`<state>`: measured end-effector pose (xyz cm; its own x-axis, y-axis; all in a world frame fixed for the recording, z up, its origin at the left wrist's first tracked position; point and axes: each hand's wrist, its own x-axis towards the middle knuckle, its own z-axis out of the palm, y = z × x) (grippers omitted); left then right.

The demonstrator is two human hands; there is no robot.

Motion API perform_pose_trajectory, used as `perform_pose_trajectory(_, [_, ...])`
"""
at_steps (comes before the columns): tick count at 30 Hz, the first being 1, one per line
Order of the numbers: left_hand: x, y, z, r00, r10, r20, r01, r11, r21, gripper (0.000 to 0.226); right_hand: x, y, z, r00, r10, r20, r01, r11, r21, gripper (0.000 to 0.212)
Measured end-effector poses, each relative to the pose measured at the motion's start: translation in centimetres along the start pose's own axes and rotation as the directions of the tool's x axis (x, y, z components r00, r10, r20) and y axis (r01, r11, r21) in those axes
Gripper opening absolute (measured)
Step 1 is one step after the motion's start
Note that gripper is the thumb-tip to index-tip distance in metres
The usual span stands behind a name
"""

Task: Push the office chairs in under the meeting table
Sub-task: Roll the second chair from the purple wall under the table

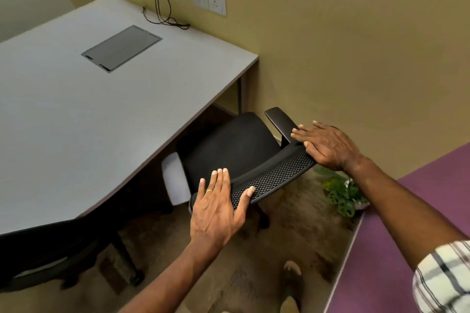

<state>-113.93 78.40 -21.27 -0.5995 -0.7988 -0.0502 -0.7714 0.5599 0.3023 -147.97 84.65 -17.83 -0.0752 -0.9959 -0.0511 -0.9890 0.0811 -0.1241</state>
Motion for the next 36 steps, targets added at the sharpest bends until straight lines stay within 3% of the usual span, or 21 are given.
perform_pose_trajectory(16, [13.6,1.5,-1.4,0.964,-0.243,-0.113,0.254,0.961,0.107,0.097,19.4,8.0,-1.9,0.959,-0.283,-0.028,0.284,0.959,0.023,0.058])
perform_pose_trajectory(28, [22.9,-3.0,-2.4,0.939,-0.267,-0.217,0.303,0.940,0.158,0.091,31.9,8.7,-2.1,0.932,-0.363,-0.012,0.363,0.932,0.015,0.066])
perform_pose_trajectory(36, [28.2,-6.2,-4.2,0.935,-0.299,-0.189,0.321,0.942,0.096,0.093,39.2,8.7,-2.4,0.905,-0.422,-0.062,0.424,0.905,0.029,0.061])
